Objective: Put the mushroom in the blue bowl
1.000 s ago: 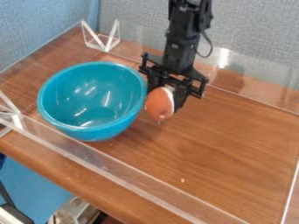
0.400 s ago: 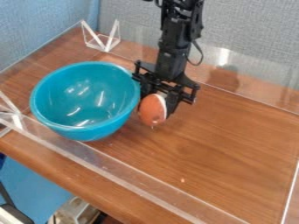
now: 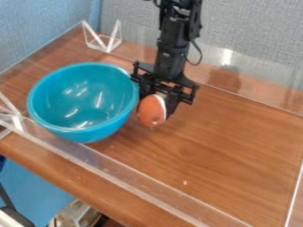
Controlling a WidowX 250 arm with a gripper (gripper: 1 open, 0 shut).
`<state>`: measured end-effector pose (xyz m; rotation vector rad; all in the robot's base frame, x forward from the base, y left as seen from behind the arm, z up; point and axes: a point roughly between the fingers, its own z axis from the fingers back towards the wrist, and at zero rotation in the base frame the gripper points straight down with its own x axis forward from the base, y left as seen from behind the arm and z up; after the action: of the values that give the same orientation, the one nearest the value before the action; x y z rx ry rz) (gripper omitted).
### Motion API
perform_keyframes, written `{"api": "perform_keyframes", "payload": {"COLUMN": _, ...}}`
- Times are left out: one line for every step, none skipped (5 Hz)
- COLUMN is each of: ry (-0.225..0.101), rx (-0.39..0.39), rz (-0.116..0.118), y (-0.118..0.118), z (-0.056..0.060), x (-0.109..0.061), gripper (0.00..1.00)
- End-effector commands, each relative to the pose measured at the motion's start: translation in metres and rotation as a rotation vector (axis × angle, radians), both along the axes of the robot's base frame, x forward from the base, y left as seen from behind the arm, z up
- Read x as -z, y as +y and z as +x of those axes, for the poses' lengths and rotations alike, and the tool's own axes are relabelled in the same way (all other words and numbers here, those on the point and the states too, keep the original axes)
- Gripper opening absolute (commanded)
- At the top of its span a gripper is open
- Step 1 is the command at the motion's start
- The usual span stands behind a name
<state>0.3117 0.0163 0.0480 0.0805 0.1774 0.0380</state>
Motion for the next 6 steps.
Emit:
{"api": "perform_keyframes", "payload": {"ry": -0.037, "rx": -0.034, "rz": -0.004, "y": 0.008, "z": 0.007, "x": -0.012, "gripper": 0.0}}
{"api": "perform_keyframes", "payload": {"ry": -0.035, "rx": -0.047, "rz": -0.007, "y": 0.008, "z": 0.007, "x": -0.013, "gripper": 0.0}}
{"api": "perform_keyframes", "payload": {"ry": -0.033, "rx": -0.06, "rz": -0.009, "y": 0.009, "z": 0.007, "x": -0.014, "gripper": 0.0}}
{"api": "perform_keyframes", "payload": {"ry": -0.031, "rx": -0.073, "rz": -0.012, "y": 0.009, "z": 0.007, "x": -0.015, "gripper": 0.0}}
{"api": "perform_keyframes", "payload": {"ry": -0.029, "rx": -0.085, "rz": -0.015, "y": 0.008, "z": 0.006, "x": -0.017, "gripper": 0.0}}
{"api": "perform_keyframes", "payload": {"ry": -0.053, "rx": -0.138, "rz": -0.03, "y": 0.019, "z": 0.004, "x": -0.032, "gripper": 0.0}}
